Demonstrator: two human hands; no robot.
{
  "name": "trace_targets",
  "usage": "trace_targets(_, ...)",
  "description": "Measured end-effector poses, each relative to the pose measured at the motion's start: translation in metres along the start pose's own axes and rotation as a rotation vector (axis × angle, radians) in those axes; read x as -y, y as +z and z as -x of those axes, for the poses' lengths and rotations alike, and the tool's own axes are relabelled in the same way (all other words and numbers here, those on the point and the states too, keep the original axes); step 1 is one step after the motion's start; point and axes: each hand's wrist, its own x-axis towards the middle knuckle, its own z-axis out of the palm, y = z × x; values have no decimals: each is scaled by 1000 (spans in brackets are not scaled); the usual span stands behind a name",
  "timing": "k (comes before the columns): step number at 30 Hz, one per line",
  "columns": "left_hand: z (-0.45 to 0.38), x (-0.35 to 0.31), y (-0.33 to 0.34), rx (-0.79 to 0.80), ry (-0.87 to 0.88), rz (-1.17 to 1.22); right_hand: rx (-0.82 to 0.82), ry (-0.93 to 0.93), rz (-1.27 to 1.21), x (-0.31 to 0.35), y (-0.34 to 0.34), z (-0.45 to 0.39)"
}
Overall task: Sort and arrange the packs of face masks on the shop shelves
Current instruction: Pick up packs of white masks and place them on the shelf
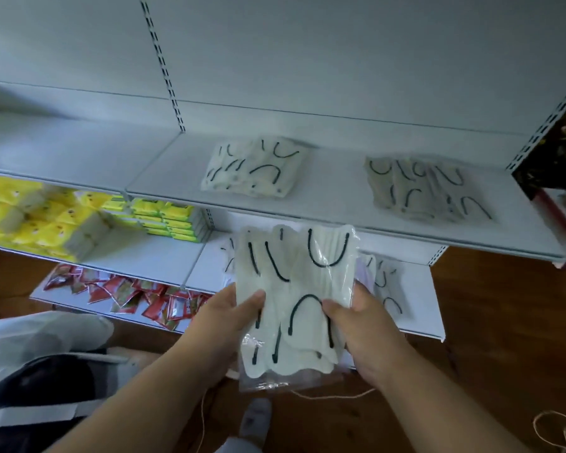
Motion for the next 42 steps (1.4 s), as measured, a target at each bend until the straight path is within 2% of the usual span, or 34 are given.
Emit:
trace_targets(2, -26, -23, -16, 22, 37, -13, -24, -25, 30, 17, 19, -23)
trace_targets(6, -72, -61, -42, 38, 76, 19, -175, -34, 16, 45, 40, -60)
trace_targets(11, -113, -100, -57, 7, 96, 63, -309, 68, -144, 71, 55, -102)
trace_targets(15, -141, -126, -64, 25, 148, 42, -229, 113, -347, 100, 68, -142)
trace_targets(18, -165, -146, -67, -23, 138, 38, -215, 109, -330, 119, 79, -174)
trace_targets(20, -187, -162, -70, -58, 74, 87, -249, 89, -274, 134, 87, -195)
trace_targets(23, -223, -183, -72, -78, 165, -40, -297, 13, -129, 149, 94, -227)
trace_targets(25, -250, -191, -73, -156, 276, -396, -314, -54, 158, 155, 95, -243)
trace_targets(27, -267, -192, -76, -258, 284, -853, -330, -52, 579, 156, 95, -258)
trace_targets(29, -278, -187, -79, -300, 257, -1093, -380, -12, 854, 154, 96, -265)
trace_targets(31, -283, -178, -79, -296, 268, -1223, -386, -29, 965, 150, 99, -266)
trace_targets(34, -284, -165, -74, -299, 320, -1369, -295, -122, 1074, 141, 104, -263)
trace_targets(37, -276, -157, -70, -427, 442, -1493, -247, -243, 1090, 138, 107, -255)
trace_targets(39, -264, -152, -64, -457, 576, -1407, -261, -329, 1041, 136, 107, -246)
trace_targets(42, -231, -141, -49, -339, 744, -1207, -266, -475, 976, 132, 100, -223)
